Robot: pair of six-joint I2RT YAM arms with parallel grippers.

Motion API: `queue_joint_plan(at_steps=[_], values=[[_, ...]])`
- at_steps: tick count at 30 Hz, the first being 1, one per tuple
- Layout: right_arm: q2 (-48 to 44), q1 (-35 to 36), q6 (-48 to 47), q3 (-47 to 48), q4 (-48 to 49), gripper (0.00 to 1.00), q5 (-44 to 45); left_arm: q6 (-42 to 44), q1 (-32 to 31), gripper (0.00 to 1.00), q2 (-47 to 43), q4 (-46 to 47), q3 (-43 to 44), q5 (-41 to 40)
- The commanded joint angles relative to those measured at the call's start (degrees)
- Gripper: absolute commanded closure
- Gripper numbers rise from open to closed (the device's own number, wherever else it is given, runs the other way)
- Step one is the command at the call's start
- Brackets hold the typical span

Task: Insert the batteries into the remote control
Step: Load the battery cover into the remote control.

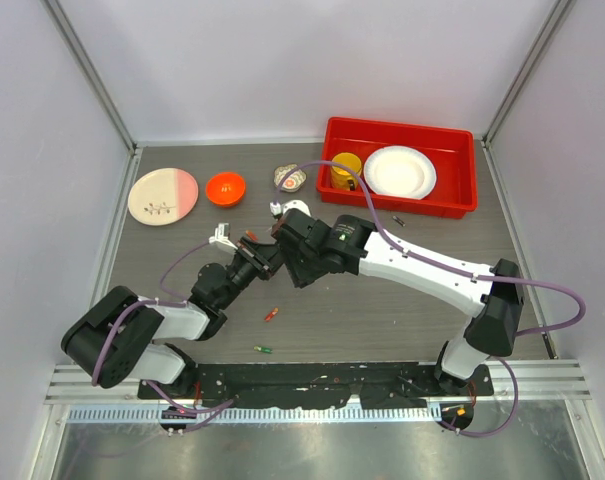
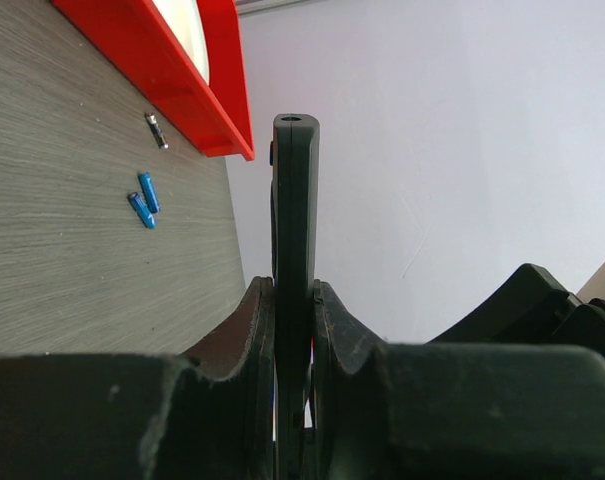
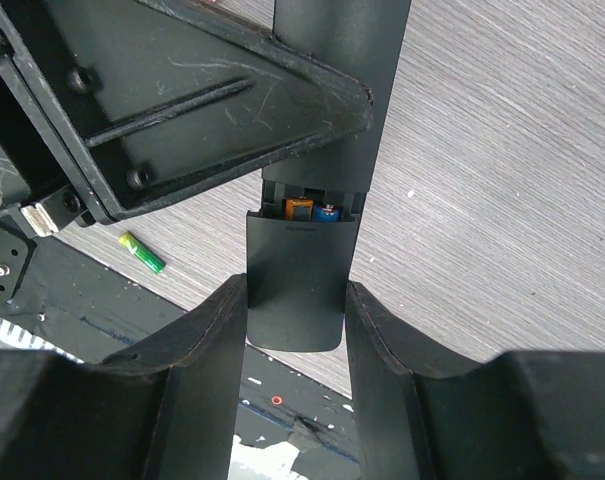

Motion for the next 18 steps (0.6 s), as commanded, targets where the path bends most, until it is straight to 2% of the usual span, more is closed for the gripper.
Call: queue_joint_plan(at_steps=[1,18], values=[[-0.26,0.23,0.68,-0.34,2.26,0.99,0.52,-0.25,-0.25,1.00,-0.34,2.72,0.98,-1.46],[-0.52,-0.30,0.95,-3.25,3.32,0.99,0.61,-0.78,-0.33,1.00,-1.31,3.33,0.80,-1.37]])
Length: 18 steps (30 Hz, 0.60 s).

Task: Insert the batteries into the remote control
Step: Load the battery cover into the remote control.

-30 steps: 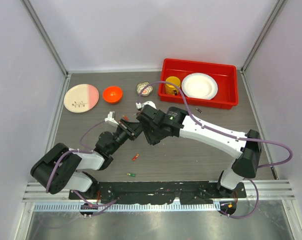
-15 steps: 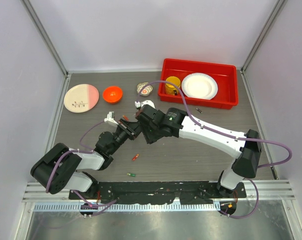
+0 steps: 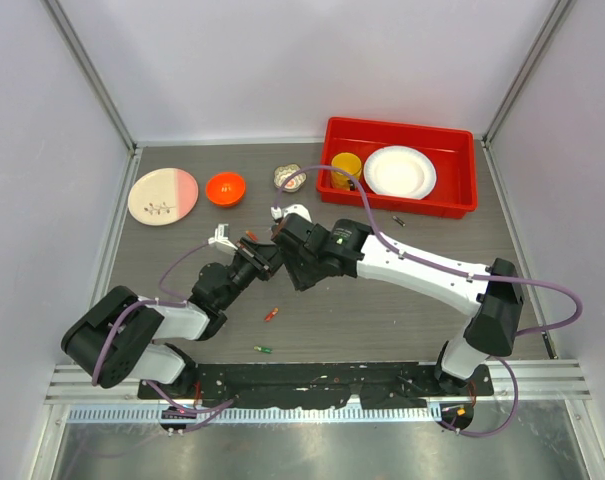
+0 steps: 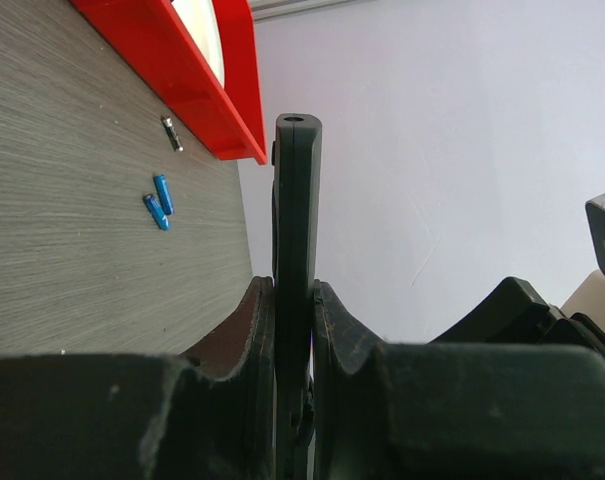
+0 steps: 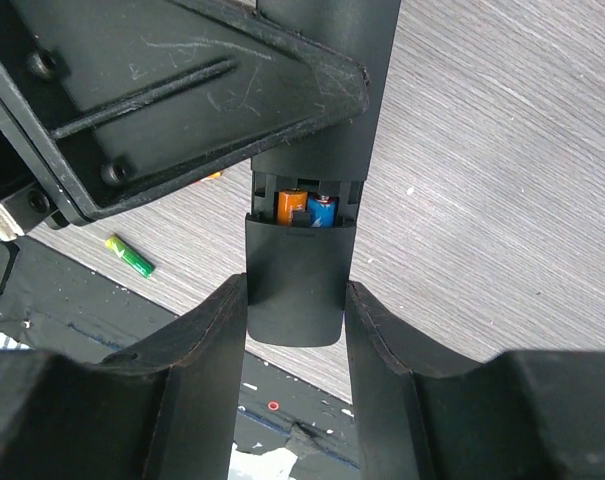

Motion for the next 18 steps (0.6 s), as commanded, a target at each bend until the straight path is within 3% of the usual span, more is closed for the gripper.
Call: queue_joint_plan(at_steps=[1,18], values=[[-0.70,-0.36,0.49,-0.91,1.53,0.99,0.09,-0.97,-0.33,1.00,-1.13,4.93,0.80,-0.10],[-1.58,-2.38,0.22,-2.14,2.85,0.99,-2.02,-2.82,-1.48,1.00,1.07,12.14,0.63,1.57]])
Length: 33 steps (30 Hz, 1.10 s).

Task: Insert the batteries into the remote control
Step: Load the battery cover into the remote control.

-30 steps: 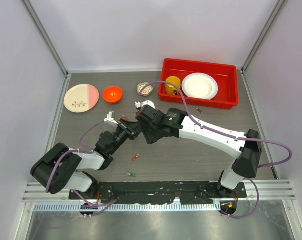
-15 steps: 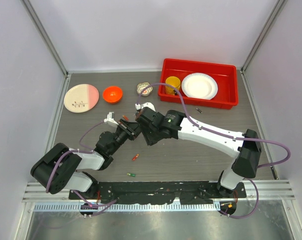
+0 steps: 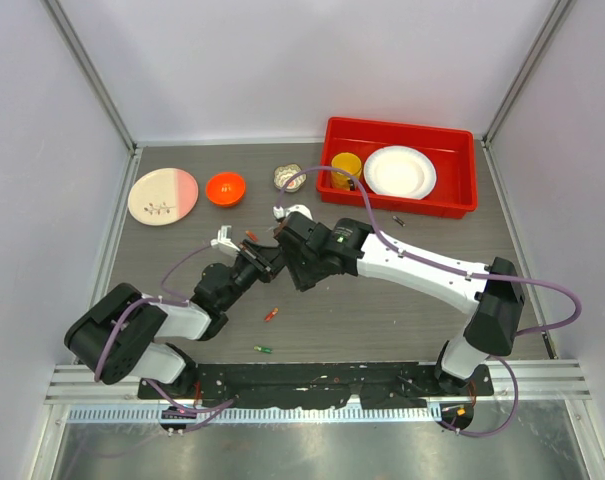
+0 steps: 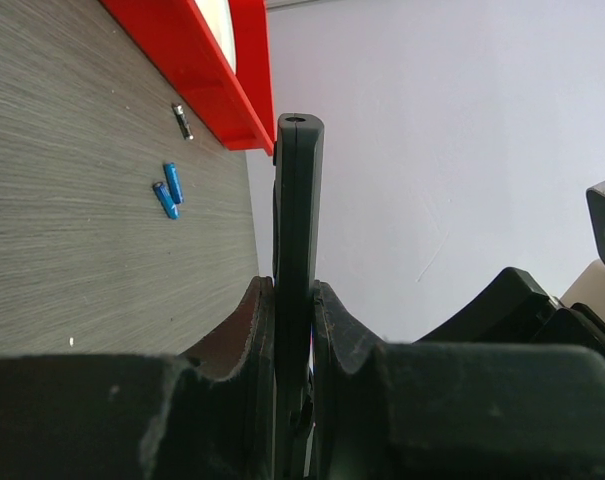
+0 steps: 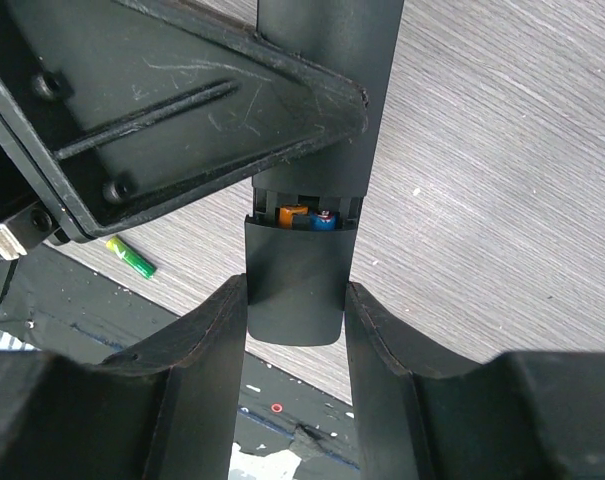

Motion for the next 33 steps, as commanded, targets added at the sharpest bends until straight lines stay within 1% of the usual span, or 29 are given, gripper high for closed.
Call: queue_joint_plan(at_steps=[1,8,14,18,19,25,33], values=[[-1.65,-0.83,0.29,-0.59,1.27,0.99,-0.21,-2.45,-0.84,1.00,-0.16,12.71,0.56,1.42],[-2.08,-1.36,0.29,-1.21,1.71,0.99,-1.00,-2.45,-0.93,1.00,-0.33,13.41,0.12,1.33],[-2.96,-1.45,1.08,-1.12,1.71,0.99,-2.32,-2.01,-0.93,1.00,-0.33,12.71,-0.58,-1.04],[-4.11,-1.36,1.78,-0.94,2.06,0.99,-3.20,-1.22,-0.93,1.00,-2.09,7.54,-0.50,-1.75],[-4.02,-1.36,1.61,-1.12,1.98,0.99,-2.94,-0.96,-0.93,1.00,-2.70,7.44,-0.50,-1.84],[-3.84,-1.53,1.52,-2.61,2.06,0.99,-3.11,-0.87,-0.93,1.00,-4.11,7.53,-0.06,-1.05],[-3.93,-2.15,1.26,-3.67,2.59,0.99,-3.37,-1.83,-0.93,1.00,-3.32,10.69,0.56,1.32]])
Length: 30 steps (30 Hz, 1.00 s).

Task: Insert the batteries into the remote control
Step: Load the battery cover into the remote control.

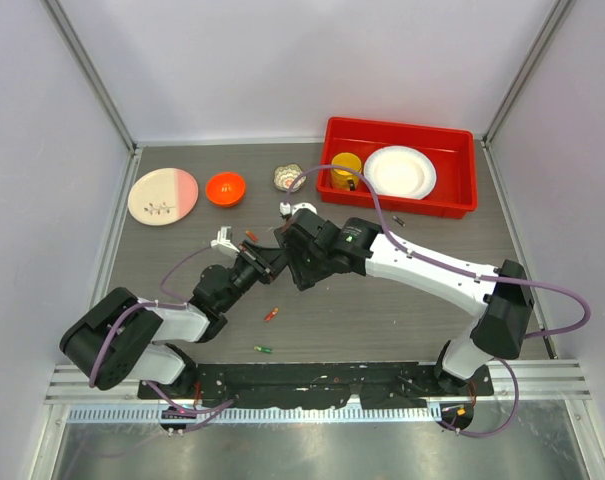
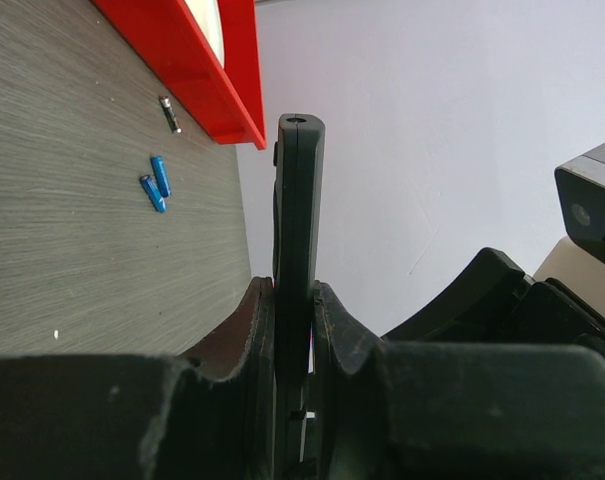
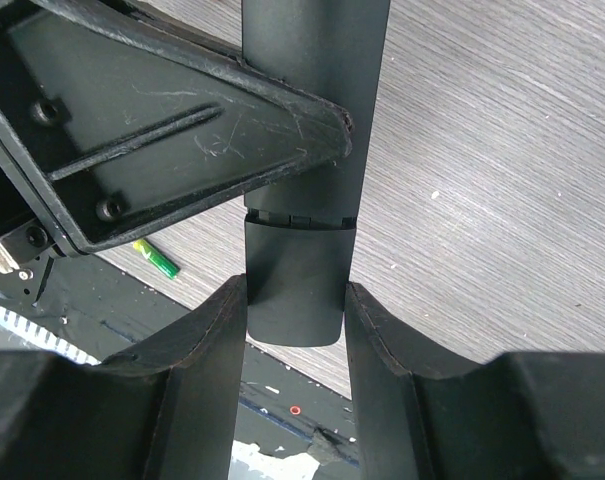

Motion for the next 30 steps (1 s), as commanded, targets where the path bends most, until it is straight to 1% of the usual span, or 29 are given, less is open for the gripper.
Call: queue_joint_plan(at_steps=[1,11,21,30], values=[[-1.40,-0.68,-0.19,-1.07,-0.40,0.99,-0.16,-1.61,-0.21,1.00,-1.31,11.39,1.17,1.70],[-1.31,-2.71,-1.42,-1.33,-0.23,0.99,-1.48,-3.28,-0.47,1.00,-0.34,14.99,0.82,4.69],[-0.87,-3.50,-1.59,-1.86,0.91,0.99,-2.27,-3.99,-1.09,1.00,-0.43,15.43,1.70,6.53],[-0.34,-4.11,-1.68,-1.59,1.62,0.99,-2.53,-3.99,-2.58,1.00,-0.52,15.70,2.14,6.62]])
